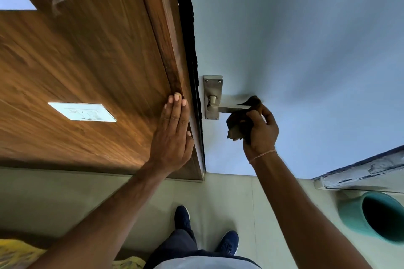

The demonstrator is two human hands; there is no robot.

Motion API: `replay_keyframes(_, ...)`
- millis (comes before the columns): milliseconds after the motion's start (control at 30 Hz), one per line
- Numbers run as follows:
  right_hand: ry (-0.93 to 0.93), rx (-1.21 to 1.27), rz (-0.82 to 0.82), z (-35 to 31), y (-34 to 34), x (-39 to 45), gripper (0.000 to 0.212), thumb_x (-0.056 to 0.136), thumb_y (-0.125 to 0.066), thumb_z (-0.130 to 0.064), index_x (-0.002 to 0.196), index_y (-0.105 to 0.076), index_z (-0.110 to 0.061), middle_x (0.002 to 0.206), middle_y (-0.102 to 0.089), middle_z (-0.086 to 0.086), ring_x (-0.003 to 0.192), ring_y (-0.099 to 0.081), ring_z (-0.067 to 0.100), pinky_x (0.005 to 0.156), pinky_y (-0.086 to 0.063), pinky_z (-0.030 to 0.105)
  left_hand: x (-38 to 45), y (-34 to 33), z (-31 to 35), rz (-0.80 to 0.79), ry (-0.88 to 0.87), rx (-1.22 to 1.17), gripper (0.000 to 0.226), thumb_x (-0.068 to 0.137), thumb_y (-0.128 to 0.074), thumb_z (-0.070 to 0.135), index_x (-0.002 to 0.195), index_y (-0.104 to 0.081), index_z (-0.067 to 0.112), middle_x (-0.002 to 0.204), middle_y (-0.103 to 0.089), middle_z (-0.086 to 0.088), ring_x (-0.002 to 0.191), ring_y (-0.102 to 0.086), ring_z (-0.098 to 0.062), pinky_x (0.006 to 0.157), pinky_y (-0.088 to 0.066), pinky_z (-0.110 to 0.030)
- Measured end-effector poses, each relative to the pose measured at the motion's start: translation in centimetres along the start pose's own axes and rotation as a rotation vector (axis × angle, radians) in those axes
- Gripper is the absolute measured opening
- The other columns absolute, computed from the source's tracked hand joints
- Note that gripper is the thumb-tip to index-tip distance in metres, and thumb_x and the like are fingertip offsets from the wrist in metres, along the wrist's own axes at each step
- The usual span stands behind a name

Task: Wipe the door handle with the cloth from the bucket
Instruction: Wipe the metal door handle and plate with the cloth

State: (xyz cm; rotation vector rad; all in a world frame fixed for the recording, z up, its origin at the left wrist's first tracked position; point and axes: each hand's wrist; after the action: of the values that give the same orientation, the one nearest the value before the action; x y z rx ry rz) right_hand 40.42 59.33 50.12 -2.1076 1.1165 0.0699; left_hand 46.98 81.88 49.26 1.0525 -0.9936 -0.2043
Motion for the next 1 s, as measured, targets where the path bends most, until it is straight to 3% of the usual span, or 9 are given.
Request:
replay_keyframes(133, -0.211, 0.2, -0.021, 1.5, -1.1, 0.0, 0.03, 0.086, -0.054, -0.006, 0.113, -0.067, -0.008, 0.116, -0.063, 0.023, 0.1, -0.057, 0.039, 0.064, -0.054, 0.036, 0.0, -0.1, -0.1, -0.002, 0.007, 0.016, 0.073, 0.104, -0.039, 0.019, 0.168, -0.013, -0.003, 0.178, -0.009, -0.023, 0.169, -0.008, -0.036, 0.137, -0.019, -0.053)
replay_keyframes(267, -0.429, 0.343, -0.127, 3.1, -3.4, -1.8, 0.03, 0.094, -0.041, -0.007, 0.108, -0.067, -0.007, 0.116, -0.066, 0.022, 0.102, -0.065, 0.039, 0.095, -0.053, 0.044, 0.0, 0.0, -0.3, 0.001, -0.007, 0.011, 0.074, 0.103, -0.039, 0.018, 0.169, -0.012, -0.002, 0.178, -0.007, -0.021, 0.169, -0.008, -0.037, 0.137, -0.019, -0.053)
replay_keyframes(367, -0.554, 0.396, -0.146, 3.8, -5.7, -3.3, 0.033, 0.099, -0.039, -0.012, 0.106, -0.07, -0.005, 0.108, -0.071, 0.02, 0.102, -0.067, 0.036, 0.1, -0.055, 0.044, -0.1, 0.3, -0.4, -0.014, -0.011, 0.01, 0.075, 0.102, -0.04, 0.017, 0.169, -0.01, -0.001, 0.179, -0.005, -0.019, 0.168, -0.009, -0.037, 0.136, -0.02, -0.053)
replay_keyframes(533, -0.6, 0.464, -0.106, 3.8, -6.7, -3.7, 0.04, 0.101, -0.037, -0.014, 0.124, -0.068, -0.004, 0.131, -0.07, 0.023, 0.137, -0.058, 0.04, 0.12, -0.044, 0.049, -0.1, 1.0, -0.6, -0.045, -0.028, 0.008, 0.076, 0.102, -0.04, 0.017, 0.17, -0.01, 0.0, 0.179, -0.004, -0.019, 0.168, -0.01, -0.037, 0.136, -0.022, -0.054)
replay_keyframes(633, -0.588, 0.423, -0.068, 3.2, -5.6, -3.6, 0.039, 0.1, -0.04, -0.013, 0.127, -0.067, -0.004, 0.14, -0.065, 0.023, 0.138, -0.057, 0.041, 0.123, -0.041, 0.048, -0.1, 1.0, -0.7, -0.043, -0.031, 0.005, 0.076, 0.102, -0.04, 0.017, 0.17, -0.01, 0.0, 0.179, -0.004, -0.018, 0.168, -0.01, -0.037, 0.136, -0.021, -0.053)
replay_keyframes(700, -0.525, 0.351, -0.036, 2.3, -4.1, -3.4, 0.031, 0.097, -0.042, -0.007, 0.114, -0.067, -0.005, 0.127, -0.066, 0.021, 0.123, -0.064, 0.039, 0.118, -0.046, 0.044, -0.2, 0.9, -0.7, -0.041, -0.034, 0.006, 0.076, 0.103, -0.04, 0.017, 0.17, -0.01, 0.001, 0.18, -0.004, -0.019, 0.168, -0.01, -0.037, 0.136, -0.023, -0.054)
replay_keyframes(800, -0.359, 0.286, -0.008, 0.3, -1.9, -2.5, 0.026, 0.094, -0.042, 0.0, 0.103, -0.065, -0.006, 0.105, -0.064, 0.017, 0.09, -0.065, 0.031, 0.086, -0.056, 0.034, -0.2, 0.5, -0.5, -0.023, -0.018, 0.004, 0.078, 0.102, -0.046, 0.016, 0.17, -0.01, 0.0, 0.179, -0.005, -0.019, 0.169, -0.009, -0.036, 0.136, -0.022, -0.054)
replay_keyframes(900, -0.197, 0.134, 0.027, -1.2, -1.3, -1.3, 0.026, 0.089, -0.047, -0.001, 0.106, -0.065, -0.008, 0.096, -0.06, 0.017, 0.083, -0.059, 0.036, 0.068, -0.05, 0.038, 0.0, 0.2, 0.0, -0.004, 0.009, 0.003, 0.08, 0.099, -0.049, 0.013, 0.168, -0.012, -0.005, 0.178, -0.006, -0.022, 0.168, -0.008, -0.038, 0.137, -0.019, -0.054)
replay_keyframes(1000, 0.052, -0.27, 0.074, -1.0, -1.4, -1.3, 0.036, 0.086, -0.051, -0.006, 0.116, -0.069, -0.015, 0.087, -0.066, 0.011, 0.071, -0.062, 0.033, 0.058, -0.053, 0.038, 0.0, 0.2, -0.1, -0.018, 0.012, 0.018, 0.082, 0.098, -0.05, 0.012, 0.168, -0.011, -0.006, 0.178, -0.005, -0.024, 0.169, -0.006, -0.038, 0.137, -0.018, -0.054)
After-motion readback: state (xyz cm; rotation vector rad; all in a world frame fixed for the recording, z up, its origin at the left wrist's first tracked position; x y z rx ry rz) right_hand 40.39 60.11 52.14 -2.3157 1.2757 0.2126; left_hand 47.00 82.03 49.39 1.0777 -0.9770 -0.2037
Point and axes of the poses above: each hand's wrist, its own x-axis towards the middle knuckle, its own y-axis out of the back of the hand, z = x × y
